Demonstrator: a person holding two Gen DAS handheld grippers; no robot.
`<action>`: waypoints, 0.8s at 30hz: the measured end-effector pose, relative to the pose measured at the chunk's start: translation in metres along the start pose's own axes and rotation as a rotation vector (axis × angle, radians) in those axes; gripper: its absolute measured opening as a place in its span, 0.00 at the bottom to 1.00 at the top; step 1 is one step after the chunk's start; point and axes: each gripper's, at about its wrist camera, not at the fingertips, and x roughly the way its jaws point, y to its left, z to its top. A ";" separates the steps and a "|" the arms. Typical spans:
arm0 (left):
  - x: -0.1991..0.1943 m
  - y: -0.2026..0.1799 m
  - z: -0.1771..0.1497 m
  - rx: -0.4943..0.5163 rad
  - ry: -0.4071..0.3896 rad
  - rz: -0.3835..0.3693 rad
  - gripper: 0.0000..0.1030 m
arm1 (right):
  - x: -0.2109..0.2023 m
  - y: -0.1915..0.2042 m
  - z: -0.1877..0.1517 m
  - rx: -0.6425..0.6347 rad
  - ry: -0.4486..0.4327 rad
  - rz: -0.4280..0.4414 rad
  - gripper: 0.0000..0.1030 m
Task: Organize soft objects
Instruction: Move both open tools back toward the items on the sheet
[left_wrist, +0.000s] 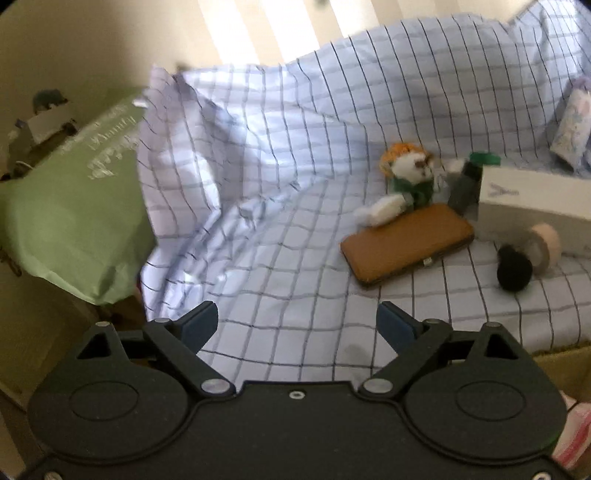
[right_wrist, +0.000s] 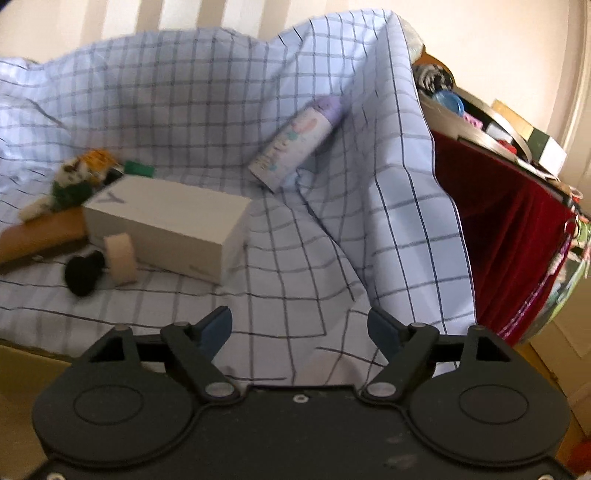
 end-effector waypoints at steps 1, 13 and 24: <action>0.005 -0.001 -0.001 0.003 0.018 -0.014 0.88 | 0.004 0.000 -0.001 0.002 0.012 0.001 0.77; 0.031 -0.007 -0.019 -0.004 0.131 -0.092 0.88 | 0.025 0.008 -0.002 0.037 0.079 0.095 0.77; 0.033 -0.010 -0.021 -0.002 0.151 -0.075 0.87 | 0.024 0.006 0.006 0.013 0.088 0.106 0.84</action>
